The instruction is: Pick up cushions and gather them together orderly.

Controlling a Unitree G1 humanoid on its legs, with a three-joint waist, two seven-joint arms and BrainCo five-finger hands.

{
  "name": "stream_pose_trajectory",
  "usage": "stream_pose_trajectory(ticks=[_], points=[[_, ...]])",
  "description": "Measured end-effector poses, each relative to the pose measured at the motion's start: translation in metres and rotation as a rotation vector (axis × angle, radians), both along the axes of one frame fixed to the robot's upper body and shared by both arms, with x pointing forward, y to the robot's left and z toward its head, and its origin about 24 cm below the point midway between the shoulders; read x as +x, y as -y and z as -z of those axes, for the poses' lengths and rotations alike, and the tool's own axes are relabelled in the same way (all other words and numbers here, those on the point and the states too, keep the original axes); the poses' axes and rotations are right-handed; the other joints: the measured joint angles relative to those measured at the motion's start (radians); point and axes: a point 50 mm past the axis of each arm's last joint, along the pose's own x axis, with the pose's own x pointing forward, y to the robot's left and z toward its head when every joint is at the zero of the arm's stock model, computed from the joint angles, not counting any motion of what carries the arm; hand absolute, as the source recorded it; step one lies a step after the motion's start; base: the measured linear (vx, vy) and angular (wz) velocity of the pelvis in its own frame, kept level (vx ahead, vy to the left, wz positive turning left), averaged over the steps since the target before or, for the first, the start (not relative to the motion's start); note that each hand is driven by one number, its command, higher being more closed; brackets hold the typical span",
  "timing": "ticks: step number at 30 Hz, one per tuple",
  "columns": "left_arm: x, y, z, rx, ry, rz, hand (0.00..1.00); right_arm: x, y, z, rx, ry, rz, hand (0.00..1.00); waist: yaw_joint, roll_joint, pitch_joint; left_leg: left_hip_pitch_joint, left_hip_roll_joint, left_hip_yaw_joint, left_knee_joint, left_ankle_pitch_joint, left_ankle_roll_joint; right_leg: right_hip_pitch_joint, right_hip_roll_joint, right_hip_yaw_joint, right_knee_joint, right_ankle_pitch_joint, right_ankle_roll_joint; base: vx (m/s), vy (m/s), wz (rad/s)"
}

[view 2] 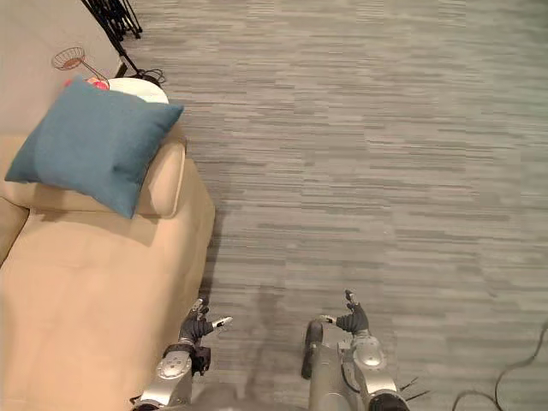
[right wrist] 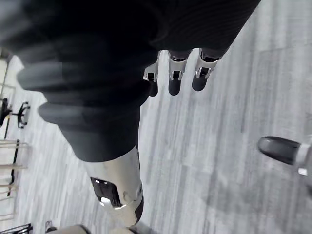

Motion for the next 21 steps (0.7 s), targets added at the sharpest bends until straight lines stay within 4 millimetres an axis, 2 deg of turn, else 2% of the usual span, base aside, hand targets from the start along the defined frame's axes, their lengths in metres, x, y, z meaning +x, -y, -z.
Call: stream_pose_trajectory(ticks=[1, 2, 3, 4, 5, 6, 7, 8, 9, 10, 11, 12, 13, 14, 15, 16, 17, 18, 20, 21], points=[[0.002, 0.001, -0.002, -0.011, 0.015, -0.007, 0.00, 0.005, -0.003, -0.002, 0.021, 0.018, 0.009, 0.00, 0.017, -0.016, 0.011, -0.058, 0.007, 0.051, 0.040, -0.032, 0.030, 0.105, -0.006, 0.001, -0.056, -0.004, -0.003, 0.62, -0.138, 0.02], [0.003, 0.000, -0.004, -0.013, 0.026, -0.009, 0.00, 0.006, -0.003, -0.004, 0.023, 0.025, 0.013, 0.00, 0.026, -0.027, 0.014, -0.085, -0.006, 0.076, 0.017, -0.041, 0.041, 0.153, -0.016, 0.003, -0.090, -0.005, -0.002, 0.59, -0.092, 0.10], [0.004, -0.001, -0.008, -0.021, 0.051, -0.022, 0.00, 0.009, -0.001, -0.006, 0.021, 0.041, 0.019, 0.00, 0.031, -0.049, 0.016, -0.133, -0.039, 0.102, -0.056, -0.059, 0.042, 0.216, -0.040, -0.001, -0.133, -0.020, 0.005, 0.56, -0.045, 0.12], [0.004, -0.004, -0.011, -0.029, 0.079, -0.045, 0.00, 0.014, 0.002, -0.011, 0.012, 0.067, 0.017, 0.00, 0.034, -0.057, 0.014, -0.202, -0.075, 0.130, -0.202, -0.062, 0.042, 0.271, -0.065, -0.009, -0.170, -0.055, 0.044, 0.54, -0.018, 0.10], [0.004, -0.005, -0.013, -0.031, 0.086, -0.052, 0.00, 0.017, 0.004, -0.014, 0.005, 0.079, 0.016, 0.00, 0.035, -0.049, 0.013, -0.225, -0.085, 0.144, -0.285, -0.059, 0.038, 0.287, -0.067, -0.017, -0.182, -0.066, 0.059, 0.53, 0.058, 0.05], [0.004, -0.005, -0.012, -0.035, 0.086, -0.060, 0.00, 0.020, 0.009, -0.017, -0.006, 0.090, 0.022, 0.00, 0.038, -0.020, 0.009, -0.244, -0.099, 0.168, -0.479, -0.036, 0.018, 0.316, -0.062, -0.027, -0.197, -0.084, 0.080, 0.53, 0.131, 0.05], [0.000, -0.004, -0.010, -0.041, 0.075, -0.066, 0.00, 0.016, 0.016, -0.016, -0.015, 0.081, 0.042, 0.00, 0.045, 0.012, -0.002, -0.246, -0.110, 0.197, -0.700, 0.062, 0.003, 0.344, -0.052, -0.038, -0.205, -0.110, 0.105, 0.55, 0.145, 0.11], [-0.001, -0.006, -0.010, -0.041, 0.070, -0.072, 0.00, 0.012, 0.018, -0.012, -0.015, 0.056, 0.061, 0.00, 0.059, 0.008, 0.001, -0.221, -0.130, 0.225, -0.729, 0.143, 0.125, 0.382, -0.059, -0.035, -0.212, -0.129, 0.124, 0.60, 0.141, 0.39], [-0.001, -0.010, -0.011, -0.039, 0.079, -0.091, 0.00, 0.010, 0.015, -0.008, -0.006, 0.038, 0.055, 0.00, 0.059, -0.029, -0.001, -0.191, -0.171, 0.243, -0.770, 0.145, 0.126, 0.395, -0.090, -0.062, -0.218, -0.121, 0.126, 0.58, 0.115, 0.69], [0.002, -0.017, -0.015, -0.027, 0.098, -0.110, 0.00, 0.014, 0.011, -0.010, 0.003, 0.051, 0.052, 0.00, 0.058, -0.046, -0.001, -0.215, -0.171, 0.268, -0.734, 0.128, 0.152, 0.402, -0.096, -0.102, -0.219, -0.096, 0.144, 0.64, 0.139, 0.83], [0.001, -0.019, -0.015, -0.027, 0.099, -0.116, 0.00, 0.014, 0.010, -0.010, 0.006, 0.048, 0.050, 0.00, 0.056, -0.046, -0.001, -0.224, -0.159, 0.286, -0.694, 0.104, 0.185, 0.414, -0.094, -0.109, -0.212, -0.082, 0.164, 0.58, 0.176, 0.82], [-0.003, -0.022, -0.013, -0.030, 0.087, -0.143, 0.00, 0.013, 0.007, -0.008, 0.011, 0.040, 0.042, 0.00, 0.059, -0.053, -0.003, -0.210, -0.154, 0.296, -0.645, 0.054, 0.225, 0.433, -0.099, -0.109, -0.151, -0.085, 0.179, 0.57, 0.204, 0.83], [-0.011, -0.024, -0.010, -0.028, 0.066, -0.156, 0.00, 0.007, 0.005, -0.004, 0.018, 0.024, 0.046, 0.00, 0.061, -0.063, -0.014, -0.156, -0.165, 0.287, -0.642, 0.012, 0.211, 0.406, -0.126, -0.111, 0.039, -0.108, 0.215, 0.48, 0.198, 0.79], [-0.015, -0.025, -0.009, -0.028, 0.060, -0.156, 0.00, 0.006, 0.005, -0.003, 0.016, 0.020, 0.043, 0.00, 0.059, -0.063, -0.015, -0.133, -0.171, 0.278, -0.646, -0.006, 0.209, 0.379, -0.142, -0.109, 0.152, -0.105, 0.224, 0.47, 0.173, 0.86], [-0.019, -0.026, -0.007, -0.026, 0.048, -0.160, 0.00, 0.004, 0.004, -0.002, 0.017, 0.015, 0.039, 0.00, 0.054, -0.068, -0.019, -0.078, -0.194, 0.239, -0.674, -0.045, 0.205, 0.293, -0.191, -0.095, 0.404, -0.073, 0.278, 0.37, 0.115, 0.73], [-0.021, -0.028, -0.006, -0.019, 0.040, -0.159, 0.00, 0.003, 0.003, -0.001, 0.018, 0.010, 0.037, 0.00, 0.053, -0.077, -0.019, -0.052, -0.213, 0.213, -0.695, -0.062, 0.198, 0.243, -0.218, -0.080, 0.550, -0.083, 0.272, 0.44, 0.074, 1.20], [-0.021, -0.031, -0.006, -0.008, 0.036, -0.153, 0.00, 0.000, 0.003, 0.001, 0.018, 0.001, 0.035, 0.00, 0.048, -0.095, -0.023, -0.010, -0.247, 0.162, -0.710, -0.070, 0.204, 0.168, -0.254, -0.067, 0.719, -0.137, 0.233, 0.43, 0.005, 1.36], [-0.022, -0.031, -0.005, -0.008, 0.032, -0.154, 0.00, -0.007, 0.004, 0.004, 0.017, -0.018, 0.039, 0.00, 0.045, -0.094, -0.024, 0.039, -0.266, 0.114, -0.731, -0.071, 0.205, 0.120, -0.263, -0.067, 0.765, -0.188, 0.187, 0.41, -0.016, 1.43], [-0.025, -0.029, -0.004, -0.009, 0.024, -0.151, 0.00, -0.014, 0.003, 0.008, 0.021, -0.035, 0.041, 0.00, 0.032, -0.085, -0.028, 0.092, -0.276, 0.033, -0.759, -0.071, 0.205, 0.049, -0.256, -0.080, 0.704, -0.236, 0.147, 0.39, -0.055, 1.39], [-0.024, -0.030, -0.005, -0.005, 0.028, -0.147, 0.00, -0.016, 0.002, 0.009, 0.024, -0.038, 0.043, 0.00, 0.025, -0.079, -0.031, 0.107, -0.280, -0.028, -0.774, -0.071, 0.204, -0.004, -0.226, -0.052, 0.603, -0.248, 0.136, 0.36, -0.099, 1.40]])
